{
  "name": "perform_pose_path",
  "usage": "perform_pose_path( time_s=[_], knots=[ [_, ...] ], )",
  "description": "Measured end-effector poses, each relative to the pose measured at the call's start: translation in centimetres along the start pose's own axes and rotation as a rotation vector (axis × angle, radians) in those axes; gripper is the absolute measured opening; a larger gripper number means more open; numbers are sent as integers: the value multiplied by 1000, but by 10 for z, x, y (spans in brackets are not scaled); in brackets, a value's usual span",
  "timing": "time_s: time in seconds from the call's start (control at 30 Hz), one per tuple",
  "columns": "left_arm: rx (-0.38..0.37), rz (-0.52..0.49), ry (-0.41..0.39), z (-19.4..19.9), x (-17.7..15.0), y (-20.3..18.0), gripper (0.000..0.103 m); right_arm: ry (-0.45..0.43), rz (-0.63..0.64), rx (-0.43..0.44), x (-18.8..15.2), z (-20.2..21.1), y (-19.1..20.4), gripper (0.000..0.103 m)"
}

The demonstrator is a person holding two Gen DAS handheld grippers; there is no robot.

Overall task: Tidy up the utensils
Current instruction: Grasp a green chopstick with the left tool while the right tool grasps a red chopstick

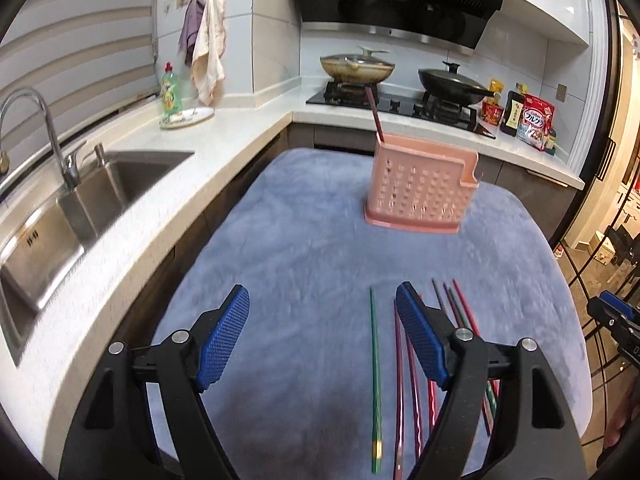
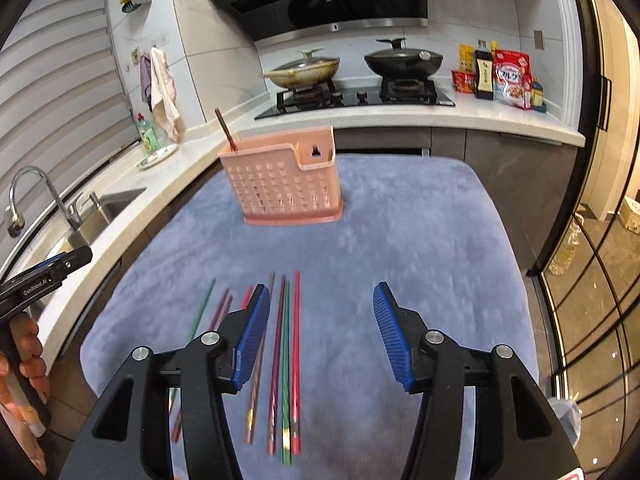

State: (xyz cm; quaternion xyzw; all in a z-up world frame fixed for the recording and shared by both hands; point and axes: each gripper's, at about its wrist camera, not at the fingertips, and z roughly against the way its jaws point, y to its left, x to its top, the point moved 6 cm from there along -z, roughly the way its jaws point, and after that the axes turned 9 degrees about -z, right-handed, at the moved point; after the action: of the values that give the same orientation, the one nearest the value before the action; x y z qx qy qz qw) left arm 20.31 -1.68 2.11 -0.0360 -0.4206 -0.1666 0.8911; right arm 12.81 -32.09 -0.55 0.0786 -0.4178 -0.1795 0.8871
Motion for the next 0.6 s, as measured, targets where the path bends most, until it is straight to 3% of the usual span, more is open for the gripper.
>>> perform_pose_path(
  time_s=[0.3, 0.6],
  knots=[
    [-30, 16, 77, 0, -66, -11, 72, 31, 72, -80, -66, 2, -4, 52],
    [-31, -1, 143, -12, -108, -23, 73, 125, 39, -60, -110, -25, -4, 48]
  ],
)
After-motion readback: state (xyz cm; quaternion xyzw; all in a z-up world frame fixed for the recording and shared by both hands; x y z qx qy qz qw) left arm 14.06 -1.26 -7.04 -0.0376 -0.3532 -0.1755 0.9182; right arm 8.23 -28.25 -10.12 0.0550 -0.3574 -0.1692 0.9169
